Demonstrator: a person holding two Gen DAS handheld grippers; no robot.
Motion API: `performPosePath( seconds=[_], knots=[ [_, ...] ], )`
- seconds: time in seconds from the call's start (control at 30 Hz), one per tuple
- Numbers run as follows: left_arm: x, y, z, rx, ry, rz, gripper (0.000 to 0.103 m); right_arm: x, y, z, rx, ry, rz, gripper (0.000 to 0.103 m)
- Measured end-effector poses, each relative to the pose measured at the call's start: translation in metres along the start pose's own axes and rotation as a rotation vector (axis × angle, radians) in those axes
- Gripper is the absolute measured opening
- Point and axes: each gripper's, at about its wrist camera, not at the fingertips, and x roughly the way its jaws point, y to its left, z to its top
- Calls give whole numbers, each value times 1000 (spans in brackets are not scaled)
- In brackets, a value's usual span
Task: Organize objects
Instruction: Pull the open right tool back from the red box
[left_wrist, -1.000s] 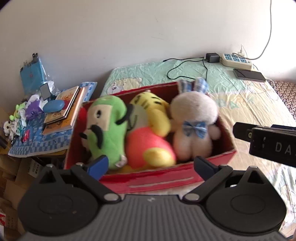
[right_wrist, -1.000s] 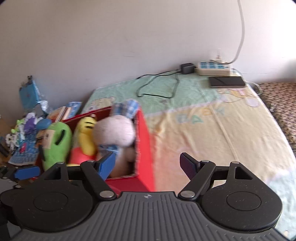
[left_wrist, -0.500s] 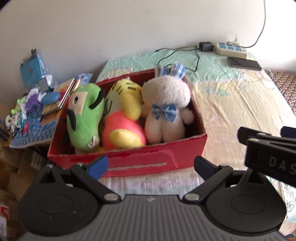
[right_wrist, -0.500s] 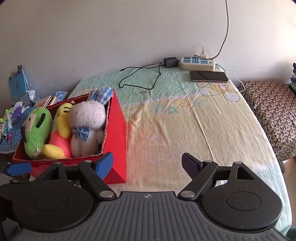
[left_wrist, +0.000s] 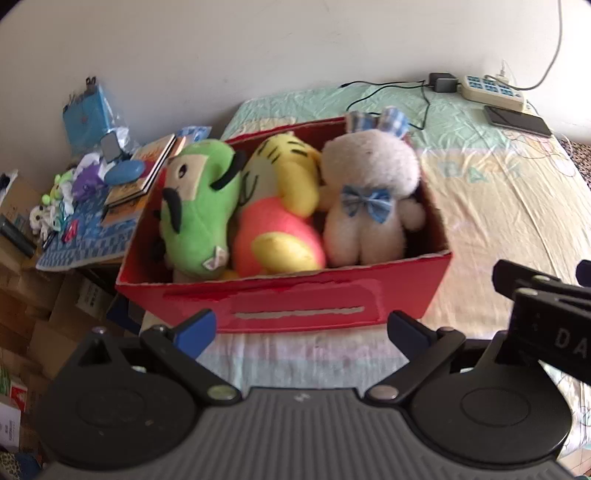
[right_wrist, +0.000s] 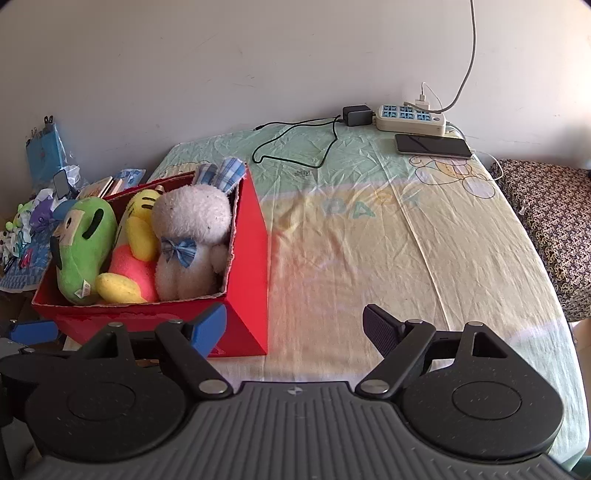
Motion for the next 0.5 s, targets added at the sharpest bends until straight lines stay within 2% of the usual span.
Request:
performPosePath(
  seconds=[0.33, 0.5],
  knots=[
    [5, 17, 9, 8, 16, -31, 100, 0, 13, 5, 55, -15, -52, 83],
    [4, 17, 15, 37, -13, -54, 100, -2, 10, 3, 110, -35, -94, 83]
  ],
)
